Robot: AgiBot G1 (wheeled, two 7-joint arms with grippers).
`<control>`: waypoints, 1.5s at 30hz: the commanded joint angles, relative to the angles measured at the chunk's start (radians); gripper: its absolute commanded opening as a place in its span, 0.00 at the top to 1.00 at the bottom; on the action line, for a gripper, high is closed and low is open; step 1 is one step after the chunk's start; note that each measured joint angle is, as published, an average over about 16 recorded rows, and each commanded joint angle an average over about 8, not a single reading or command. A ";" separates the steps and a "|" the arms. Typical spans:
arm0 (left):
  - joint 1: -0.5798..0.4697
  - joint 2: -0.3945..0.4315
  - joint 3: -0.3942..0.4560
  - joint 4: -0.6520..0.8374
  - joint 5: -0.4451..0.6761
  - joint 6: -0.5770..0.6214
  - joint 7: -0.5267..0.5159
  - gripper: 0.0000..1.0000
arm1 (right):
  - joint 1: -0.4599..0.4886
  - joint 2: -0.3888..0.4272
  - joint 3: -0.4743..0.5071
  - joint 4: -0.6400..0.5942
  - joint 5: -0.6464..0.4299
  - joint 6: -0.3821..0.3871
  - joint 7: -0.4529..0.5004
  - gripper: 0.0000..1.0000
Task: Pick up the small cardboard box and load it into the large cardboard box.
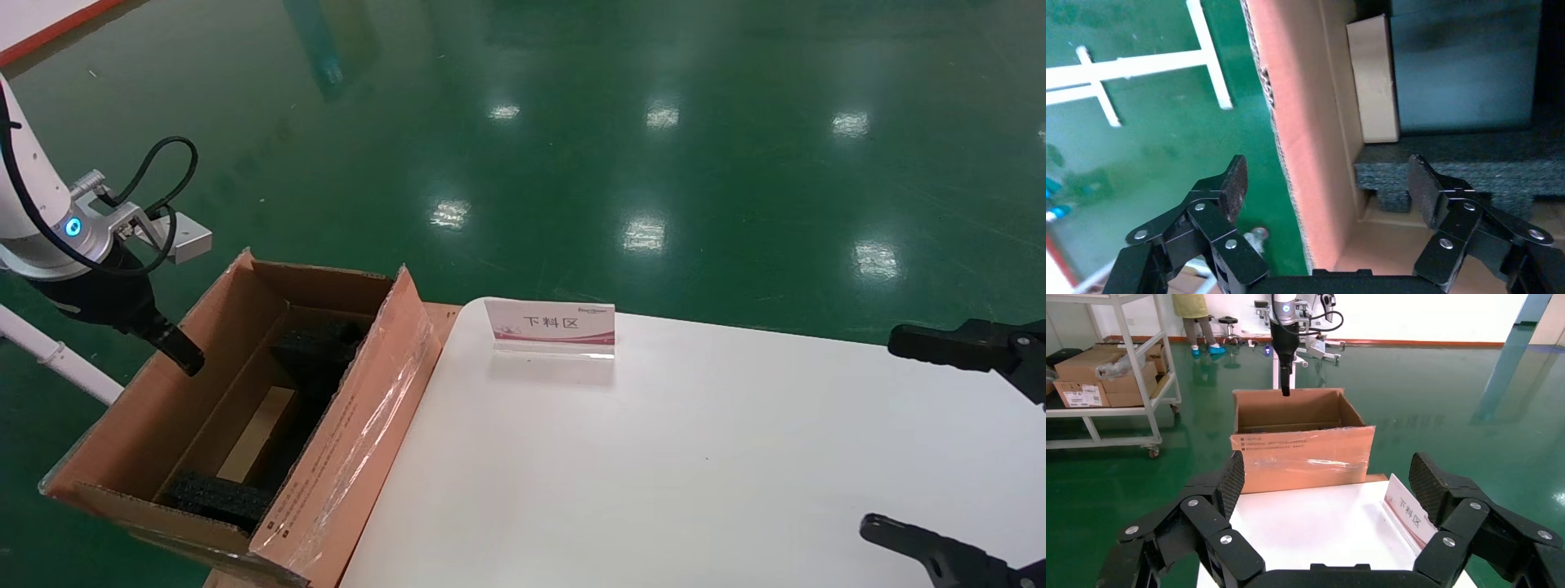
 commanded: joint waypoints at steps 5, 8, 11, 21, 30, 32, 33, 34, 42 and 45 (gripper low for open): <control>-0.063 -0.028 -0.028 -0.091 -0.009 -0.038 0.023 0.00 | 0.000 0.000 0.000 0.000 0.000 0.000 0.000 0.00; -0.104 -0.059 -0.048 -0.173 -0.014 -0.071 0.024 0.00 | 0.000 0.000 0.000 0.000 0.000 0.000 0.000 0.00; -0.139 -0.095 -0.069 -0.261 -0.022 -0.105 0.015 0.00 | 0.000 0.000 -0.001 -0.001 0.000 0.000 0.000 0.00; -0.196 -0.164 -0.106 -0.496 -0.026 -0.187 -0.054 0.00 | 0.001 0.000 -0.001 -0.001 0.001 0.000 -0.001 0.00; -0.141 -0.171 -0.198 -0.563 -0.046 -0.185 -0.037 0.00 | 0.000 0.000 -0.001 -0.001 0.000 0.000 -0.001 0.00; -0.099 -0.170 -0.251 -0.565 -0.068 -0.172 -0.005 0.00 | 0.001 0.000 -0.001 -0.001 0.000 0.000 -0.001 0.00; -0.076 -0.170 -0.280 -0.565 -0.081 -0.164 0.013 0.00 | 0.001 0.000 -0.001 -0.001 0.000 0.000 -0.001 0.00; -0.052 -0.170 -0.310 -0.566 -0.093 -0.156 0.032 0.00 | 0.001 0.000 -0.001 -0.002 0.000 0.000 -0.001 0.00; 0.137 -0.167 -0.546 -0.572 -0.193 -0.094 0.177 0.00 | 0.001 0.000 -0.001 -0.002 0.001 0.000 -0.001 0.00; 0.207 -0.166 -0.634 -0.574 -0.231 -0.071 0.231 0.00 | 0.001 0.001 -0.002 -0.002 0.001 0.000 -0.001 0.00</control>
